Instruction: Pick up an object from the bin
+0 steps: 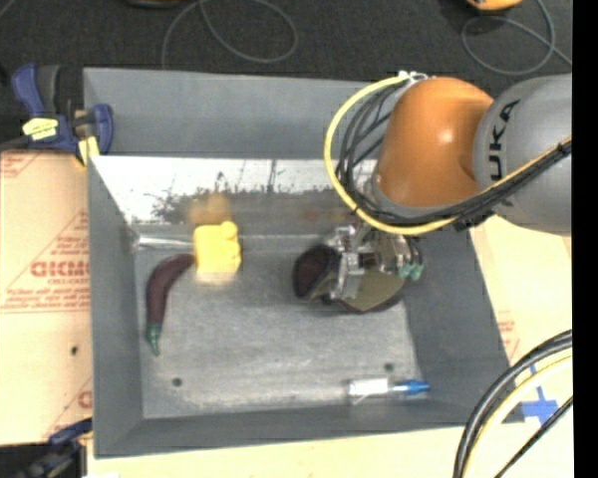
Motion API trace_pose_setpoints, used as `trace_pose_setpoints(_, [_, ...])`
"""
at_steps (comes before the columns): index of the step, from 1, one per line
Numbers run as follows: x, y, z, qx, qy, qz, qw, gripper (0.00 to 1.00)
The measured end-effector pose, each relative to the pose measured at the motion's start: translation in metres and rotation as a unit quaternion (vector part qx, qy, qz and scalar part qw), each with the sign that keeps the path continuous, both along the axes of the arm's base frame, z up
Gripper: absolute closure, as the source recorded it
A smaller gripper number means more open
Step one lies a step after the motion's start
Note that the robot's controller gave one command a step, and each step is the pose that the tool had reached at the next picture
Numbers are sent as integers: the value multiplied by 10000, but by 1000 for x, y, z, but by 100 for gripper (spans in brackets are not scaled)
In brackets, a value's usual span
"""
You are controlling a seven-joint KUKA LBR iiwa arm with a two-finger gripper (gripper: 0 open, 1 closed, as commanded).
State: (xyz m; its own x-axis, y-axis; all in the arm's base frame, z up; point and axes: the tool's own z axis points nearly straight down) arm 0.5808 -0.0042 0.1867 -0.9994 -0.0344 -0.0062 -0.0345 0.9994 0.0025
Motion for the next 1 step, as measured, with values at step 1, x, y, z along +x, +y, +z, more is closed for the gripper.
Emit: trace_pose_setpoints(1, [-20,3,121,2,-38,-39,10000,100])
